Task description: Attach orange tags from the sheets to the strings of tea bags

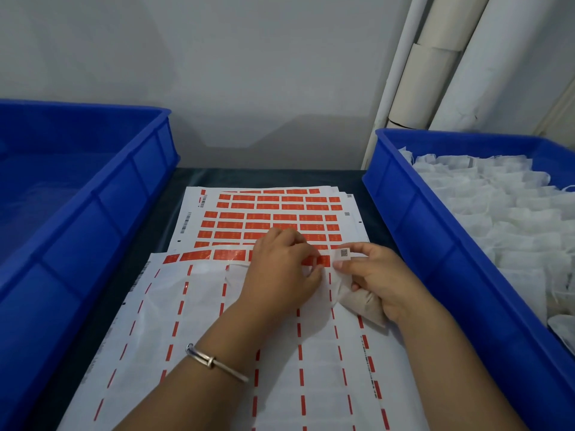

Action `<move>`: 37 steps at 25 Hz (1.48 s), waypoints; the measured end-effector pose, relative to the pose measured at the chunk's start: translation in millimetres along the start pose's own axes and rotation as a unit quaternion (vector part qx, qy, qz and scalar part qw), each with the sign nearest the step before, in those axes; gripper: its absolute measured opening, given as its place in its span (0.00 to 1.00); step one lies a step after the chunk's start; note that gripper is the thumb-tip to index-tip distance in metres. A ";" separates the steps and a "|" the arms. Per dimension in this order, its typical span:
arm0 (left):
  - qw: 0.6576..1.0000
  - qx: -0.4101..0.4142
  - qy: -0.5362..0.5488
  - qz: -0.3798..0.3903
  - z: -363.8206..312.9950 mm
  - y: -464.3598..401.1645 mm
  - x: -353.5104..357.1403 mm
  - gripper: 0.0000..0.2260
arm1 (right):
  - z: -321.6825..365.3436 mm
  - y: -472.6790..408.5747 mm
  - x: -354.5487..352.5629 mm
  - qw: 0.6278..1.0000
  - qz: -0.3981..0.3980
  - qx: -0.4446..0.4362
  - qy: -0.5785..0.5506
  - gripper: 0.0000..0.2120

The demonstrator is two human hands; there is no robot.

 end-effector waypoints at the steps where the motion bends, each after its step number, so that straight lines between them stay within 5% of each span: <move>1: 1.000 0.007 -0.005 -0.005 -3.4 0.8 -2.4 0.13 | 0.0 -0.8 0.1 1.000 0.003 -0.003 -0.009 0.08; 20: 0.996 0.042 0.022 0.070 -15.7 -1.8 4.1 0.12 | -10.5 -10.8 6.4 1.000 0.027 -0.004 -0.016 0.03; 37: 0.995 0.001 0.081 0.051 -7.4 -1.2 2.3 0.11 | -8.4 -7.8 9.0 0.999 0.037 -0.008 -0.026 0.03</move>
Point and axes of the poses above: each hand's wrist, its own y-axis away from the middle knuckle, its own x-axis out of the palm, z = x × y, the point moved 10 cm from there along -y, towards the middle knuckle, and after that the axes turned 9 degrees about x, right-handed, at the moved point
